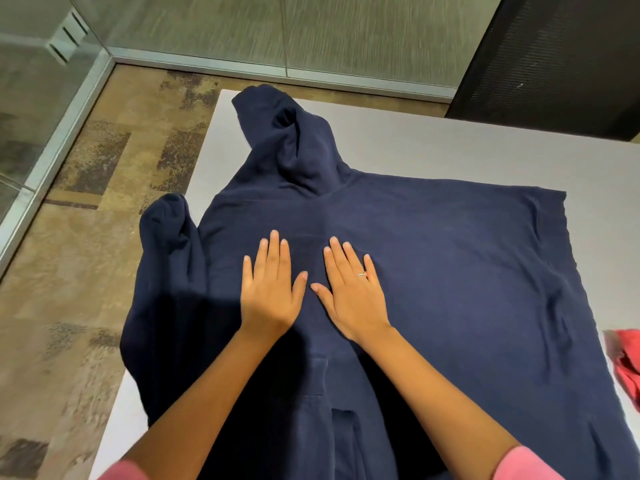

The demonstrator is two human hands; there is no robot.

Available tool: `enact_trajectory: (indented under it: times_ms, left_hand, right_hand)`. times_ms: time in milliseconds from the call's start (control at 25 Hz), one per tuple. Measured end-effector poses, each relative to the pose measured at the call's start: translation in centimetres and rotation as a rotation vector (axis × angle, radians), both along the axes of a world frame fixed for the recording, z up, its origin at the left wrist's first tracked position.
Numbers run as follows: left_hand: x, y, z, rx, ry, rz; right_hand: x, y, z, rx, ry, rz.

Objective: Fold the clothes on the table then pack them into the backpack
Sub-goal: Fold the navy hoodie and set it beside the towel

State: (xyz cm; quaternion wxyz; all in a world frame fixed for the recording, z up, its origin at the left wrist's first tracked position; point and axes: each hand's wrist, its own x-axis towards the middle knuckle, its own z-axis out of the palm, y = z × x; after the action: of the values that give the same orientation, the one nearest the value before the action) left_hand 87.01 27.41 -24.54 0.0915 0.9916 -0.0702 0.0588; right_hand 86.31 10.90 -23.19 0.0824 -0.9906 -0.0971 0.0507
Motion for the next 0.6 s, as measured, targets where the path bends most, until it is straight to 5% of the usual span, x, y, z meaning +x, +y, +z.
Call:
enact_trajectory:
  times_ms: [440, 600]
  left_hand:
    - [2.4, 0.4, 1.8, -0.018, 0.215, 0.161]
    - [3.7, -5.5, 2.6, -0.016, 0.146, -0.097]
  right_hand:
    - [2.5, -16.8, 0.8, -0.061, 0.071, -0.386]
    - [4.3, -20.8, 1.3, -0.078, 0.102, -0.436]
